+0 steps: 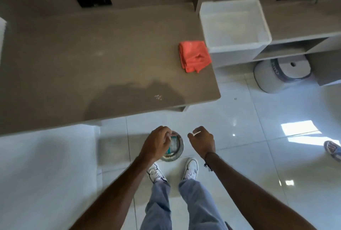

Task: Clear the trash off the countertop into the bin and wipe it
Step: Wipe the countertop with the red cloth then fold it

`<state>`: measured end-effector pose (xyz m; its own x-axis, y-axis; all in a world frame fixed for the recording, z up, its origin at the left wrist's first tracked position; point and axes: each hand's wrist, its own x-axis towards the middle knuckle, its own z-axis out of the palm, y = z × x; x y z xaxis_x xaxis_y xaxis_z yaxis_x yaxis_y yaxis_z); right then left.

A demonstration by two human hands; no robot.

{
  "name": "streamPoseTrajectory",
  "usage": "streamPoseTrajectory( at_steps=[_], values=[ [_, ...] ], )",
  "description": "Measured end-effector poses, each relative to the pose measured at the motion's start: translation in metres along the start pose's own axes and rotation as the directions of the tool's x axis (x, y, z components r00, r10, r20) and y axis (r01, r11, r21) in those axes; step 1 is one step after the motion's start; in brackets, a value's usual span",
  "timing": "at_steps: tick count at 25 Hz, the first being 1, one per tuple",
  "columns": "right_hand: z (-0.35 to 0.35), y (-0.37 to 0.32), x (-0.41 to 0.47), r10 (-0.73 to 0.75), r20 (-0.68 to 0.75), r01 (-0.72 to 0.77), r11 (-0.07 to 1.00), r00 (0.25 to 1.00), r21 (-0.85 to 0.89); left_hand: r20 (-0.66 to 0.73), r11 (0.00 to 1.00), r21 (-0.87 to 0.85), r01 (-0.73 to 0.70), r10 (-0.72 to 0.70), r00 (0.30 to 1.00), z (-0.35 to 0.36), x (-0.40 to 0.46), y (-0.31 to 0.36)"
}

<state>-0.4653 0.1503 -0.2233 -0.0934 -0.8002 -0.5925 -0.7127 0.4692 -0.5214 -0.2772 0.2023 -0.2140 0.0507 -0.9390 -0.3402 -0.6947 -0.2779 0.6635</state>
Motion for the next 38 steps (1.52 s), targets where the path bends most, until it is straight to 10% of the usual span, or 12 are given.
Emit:
streamPoseTrajectory(
  at_steps=[7, 14, 26, 33, 38],
  values=[
    [0.145, 0.142, 0.108, 0.153, 0.181, -0.117, 0.974, 0.972, -0.195, -0.005, 0.790, -0.016, 0.614, -0.614, 0.790, 0.166, 0.039, -0.177],
    [0.234, 0.222, 0.180, 0.306, 0.280, -0.239, 0.939, 0.910, -0.247, 0.073, 0.663, -0.034, 0.748, -0.744, 0.664, 0.270, 0.069, -0.269],
    [0.084, 0.070, 0.054, 0.170, 0.322, 0.000, 0.884, 0.931, -0.467, 0.213, 0.571, -0.263, 0.778, -0.752, 0.624, 0.094, -0.029, -0.123],
    [0.000, -0.029, -0.025, -0.275, 0.195, 0.335, 0.824, 0.942, -0.456, 0.392, 0.483, -0.420, 0.768, -0.667, 0.633, -0.024, -0.057, -0.057],
    [-0.043, -0.104, 0.001, -0.813, -0.123, 0.655, 0.539, 0.569, -0.529, 0.341, 0.467, -0.430, 0.772, -0.708, 0.618, -0.055, -0.053, -0.065]
  ],
)
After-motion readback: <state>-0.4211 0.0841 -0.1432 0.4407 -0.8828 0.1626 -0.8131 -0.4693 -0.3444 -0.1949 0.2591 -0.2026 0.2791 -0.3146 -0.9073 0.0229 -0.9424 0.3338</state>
